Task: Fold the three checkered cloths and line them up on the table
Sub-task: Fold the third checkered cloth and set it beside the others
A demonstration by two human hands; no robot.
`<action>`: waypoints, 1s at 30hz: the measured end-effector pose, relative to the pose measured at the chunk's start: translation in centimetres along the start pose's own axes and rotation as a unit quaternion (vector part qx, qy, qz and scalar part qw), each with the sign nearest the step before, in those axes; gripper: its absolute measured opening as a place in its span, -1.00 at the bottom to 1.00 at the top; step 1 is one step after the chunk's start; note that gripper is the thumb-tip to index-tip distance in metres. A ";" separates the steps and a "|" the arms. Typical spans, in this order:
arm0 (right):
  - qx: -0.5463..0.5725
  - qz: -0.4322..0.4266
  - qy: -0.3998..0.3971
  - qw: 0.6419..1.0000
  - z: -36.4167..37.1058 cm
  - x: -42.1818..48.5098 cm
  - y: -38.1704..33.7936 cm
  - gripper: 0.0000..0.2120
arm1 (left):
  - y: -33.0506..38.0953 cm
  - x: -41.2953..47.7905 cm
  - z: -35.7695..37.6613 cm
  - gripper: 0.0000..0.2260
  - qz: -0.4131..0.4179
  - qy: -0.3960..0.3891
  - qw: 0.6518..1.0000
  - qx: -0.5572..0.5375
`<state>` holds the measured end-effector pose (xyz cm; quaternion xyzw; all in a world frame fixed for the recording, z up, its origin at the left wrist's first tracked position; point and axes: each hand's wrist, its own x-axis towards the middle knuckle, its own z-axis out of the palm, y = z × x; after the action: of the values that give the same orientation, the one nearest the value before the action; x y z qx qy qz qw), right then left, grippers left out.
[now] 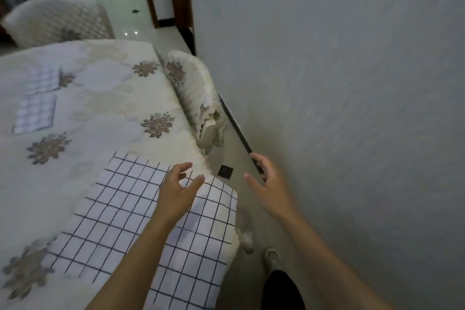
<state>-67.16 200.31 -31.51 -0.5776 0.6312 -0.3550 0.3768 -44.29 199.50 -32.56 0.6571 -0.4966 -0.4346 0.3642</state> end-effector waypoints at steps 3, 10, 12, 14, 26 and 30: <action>0.014 -0.029 -0.070 0.997 -0.5 2.3 1.2 -0.58 | 0.1 -1.2 0.8 -0.61 -0.026 0.073 0.997 -0.005; 0.007 -0.094 -0.229 0.969 -1.7 6.4 2.0 -0.58 | 0.7 -6.9 4.5 -0.62 -0.110 0.241 0.964 -0.016; -0.011 -0.116 -0.258 0.959 -1.7 6.5 1.7 -0.58 | 0.1 -9.3 5.6 -0.61 -0.132 0.273 0.953 -0.021; -0.014 -0.141 -0.290 0.946 -1.3 6.3 1.2 -0.59 | -0.4 -11.5 6.3 -0.61 -0.144 0.307 0.941 -0.014; -0.065 -0.256 -0.362 0.894 1.1 4.3 3.3 -0.58 | -5.7 -17.9 9.8 -0.40 -0.196 0.320 0.922 0.095; -0.104 -0.261 -0.391 0.876 1.9 3.6 5.1 -0.57 | -6.8 -18.1 11.4 -0.29 -0.188 0.275 0.926 0.178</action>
<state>-68.02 197.06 -37.18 -0.8492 0.2919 -0.1177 0.4240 -55.00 218.11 -39.08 0.8861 -0.3137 -0.2016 0.2754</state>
